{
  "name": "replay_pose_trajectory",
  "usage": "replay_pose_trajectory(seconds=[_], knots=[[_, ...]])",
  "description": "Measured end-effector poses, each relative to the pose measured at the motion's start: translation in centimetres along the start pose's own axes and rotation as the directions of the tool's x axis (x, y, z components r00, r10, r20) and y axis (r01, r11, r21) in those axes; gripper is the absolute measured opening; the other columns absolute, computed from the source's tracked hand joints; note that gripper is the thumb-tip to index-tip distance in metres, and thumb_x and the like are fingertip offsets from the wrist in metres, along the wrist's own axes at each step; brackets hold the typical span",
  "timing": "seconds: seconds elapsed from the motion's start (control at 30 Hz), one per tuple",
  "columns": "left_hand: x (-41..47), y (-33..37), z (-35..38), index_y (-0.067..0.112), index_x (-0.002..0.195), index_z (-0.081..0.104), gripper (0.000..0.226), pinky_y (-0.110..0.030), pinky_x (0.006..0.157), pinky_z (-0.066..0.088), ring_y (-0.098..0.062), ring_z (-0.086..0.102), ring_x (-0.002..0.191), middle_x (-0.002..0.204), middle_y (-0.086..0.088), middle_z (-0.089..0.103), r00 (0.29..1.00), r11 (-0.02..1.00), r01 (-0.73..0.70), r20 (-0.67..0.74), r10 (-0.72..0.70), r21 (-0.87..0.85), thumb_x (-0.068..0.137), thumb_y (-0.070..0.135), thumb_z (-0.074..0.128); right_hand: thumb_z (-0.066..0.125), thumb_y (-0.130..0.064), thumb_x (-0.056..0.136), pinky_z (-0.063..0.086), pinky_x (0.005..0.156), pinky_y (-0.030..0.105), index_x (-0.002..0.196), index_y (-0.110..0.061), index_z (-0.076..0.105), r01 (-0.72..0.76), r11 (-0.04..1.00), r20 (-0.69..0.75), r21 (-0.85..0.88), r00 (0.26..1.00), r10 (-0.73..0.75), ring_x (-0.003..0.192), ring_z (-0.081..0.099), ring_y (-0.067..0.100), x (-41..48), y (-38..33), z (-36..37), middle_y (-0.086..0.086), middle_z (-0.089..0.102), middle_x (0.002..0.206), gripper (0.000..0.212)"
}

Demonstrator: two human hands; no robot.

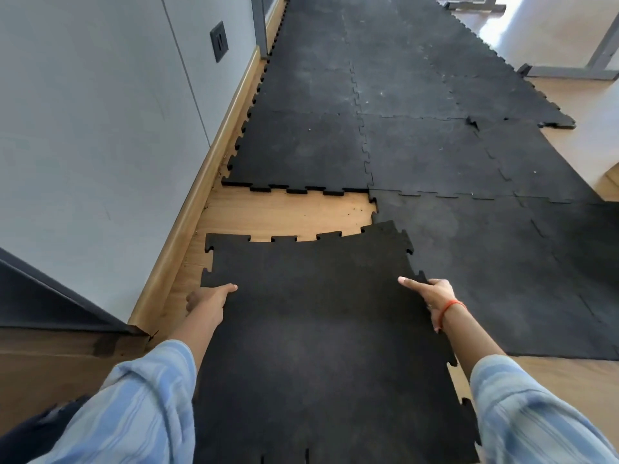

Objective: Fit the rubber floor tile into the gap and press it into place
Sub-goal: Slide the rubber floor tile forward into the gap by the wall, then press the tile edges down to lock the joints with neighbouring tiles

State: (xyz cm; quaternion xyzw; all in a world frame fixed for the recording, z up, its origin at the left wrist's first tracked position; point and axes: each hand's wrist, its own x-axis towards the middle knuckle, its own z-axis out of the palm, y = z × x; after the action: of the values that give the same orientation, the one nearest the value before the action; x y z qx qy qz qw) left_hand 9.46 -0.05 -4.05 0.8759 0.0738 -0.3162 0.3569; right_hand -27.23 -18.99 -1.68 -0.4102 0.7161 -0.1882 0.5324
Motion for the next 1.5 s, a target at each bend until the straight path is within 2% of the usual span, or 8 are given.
replay_pose_trajectory(seconds=[0.23,0.4,0.53,0.7,0.9,1.07,1.23,1.5], knots=[[5.2,9.4,-0.6,0.011,0.139,0.040,0.088,-0.042,0.096,0.045,-0.032,0.048,0.123,0.138,-0.009,0.047,0.973,0.980,-0.186,0.130,0.193,-0.068,0.068,0.041,0.083,0.086,-0.039,0.065,0.047,0.096,0.041,0.150,-0.011,0.017,0.200,0.974,0.072,0.105,0.975,-0.208,0.115,0.054,0.024,3.5,-6.7,3.8,0.015,0.038,0.149,0.113],[7.4,12.9,-0.3,0.019,0.147,0.027,0.108,-0.042,0.096,0.041,-0.029,0.044,0.127,0.147,-0.007,0.038,0.910,0.930,-0.366,0.196,0.365,-0.032,0.061,0.052,0.084,0.086,-0.038,0.065,0.037,0.112,0.050,0.151,-0.011,0.014,0.254,0.945,0.120,0.206,0.952,-0.282,0.135,0.042,0.029,5.7,-9.6,5.3,0.015,0.035,0.152,0.115],[7.6,10.4,2.1,0.021,0.154,0.001,0.132,-0.050,0.118,0.014,-0.031,0.003,0.147,0.162,-0.009,-0.003,0.765,0.825,-0.483,0.601,0.234,0.294,0.058,0.037,0.090,0.078,-0.029,0.074,0.034,0.114,0.041,0.146,0.000,0.029,0.222,0.973,0.366,0.059,0.902,-0.228,0.136,0.041,0.025,6.1,-7.9,6.5,0.015,0.040,0.149,0.092],[4.5,9.5,4.7,0.021,0.151,-0.017,0.127,-0.055,0.116,0.018,-0.037,-0.011,0.146,0.156,-0.009,-0.028,0.737,0.101,-0.675,0.675,0.035,0.731,0.072,0.040,0.081,0.074,-0.044,0.078,0.010,0.123,0.036,0.150,-0.008,0.027,0.420,0.693,0.537,-0.587,0.842,-0.055,0.150,0.002,0.021,4.9,-4.8,9.6,0.010,-0.001,0.162,0.093],[0.9,7.2,4.8,0.027,0.149,-0.020,0.130,-0.053,0.112,0.030,-0.040,0.006,0.146,0.156,-0.010,-0.028,0.732,-0.308,-0.661,0.678,-0.063,0.685,0.071,0.036,0.083,0.080,-0.050,0.067,0.010,0.119,0.054,0.153,-0.017,-0.009,0.535,0.138,0.545,-0.834,0.838,0.042,0.145,-0.022,0.034,0.0,-2.4,14.3,0.012,-0.028,0.157,0.128],[-0.8,5.2,3.8,0.028,0.151,-0.013,0.122,-0.052,0.112,0.028,-0.041,0.005,0.145,0.157,-0.009,-0.026,0.676,-0.286,-0.729,0.720,-0.157,0.622,0.074,0.035,0.082,0.075,-0.047,0.073,0.020,0.119,0.051,0.154,-0.022,-0.001,0.531,-0.004,0.521,-0.847,0.832,0.192,0.149,-0.003,0.035,-3.7,-2.5,16.1,0.011,-0.020,0.160,0.114],[-1.2,6.4,4.0,0.024,0.154,-0.006,0.113,-0.051,0.113,0.028,-0.039,0.012,0.145,0.161,-0.009,-0.012,0.680,-0.205,-0.731,0.720,-0.141,0.650,0.078,0.046,0.075,0.067,-0.035,0.084,0.039,0.110,0.038,0.144,-0.014,0.037,0.562,0.076,0.567,-0.824,0.816,0.111,0.135,0.043,0.028,-3.7,-5.1,17.3,0.006,0.041,0.150,0.071],[-2.7,8.0,9.1,0.011,0.153,0.006,0.107,-0.048,0.109,0.035,-0.043,0.022,0.142,0.159,-0.022,-0.005,0.789,-0.142,-0.611,0.613,-0.035,0.779,0.079,0.046,0.074,0.068,-0.040,0.081,0.035,0.110,0.052,0.143,-0.020,0.034,0.503,0.104,0.502,-0.858,0.864,-0.038,0.143,0.018,0.036,0.7,-6.9,17.4,0.014,0.020,0.153,0.074]])
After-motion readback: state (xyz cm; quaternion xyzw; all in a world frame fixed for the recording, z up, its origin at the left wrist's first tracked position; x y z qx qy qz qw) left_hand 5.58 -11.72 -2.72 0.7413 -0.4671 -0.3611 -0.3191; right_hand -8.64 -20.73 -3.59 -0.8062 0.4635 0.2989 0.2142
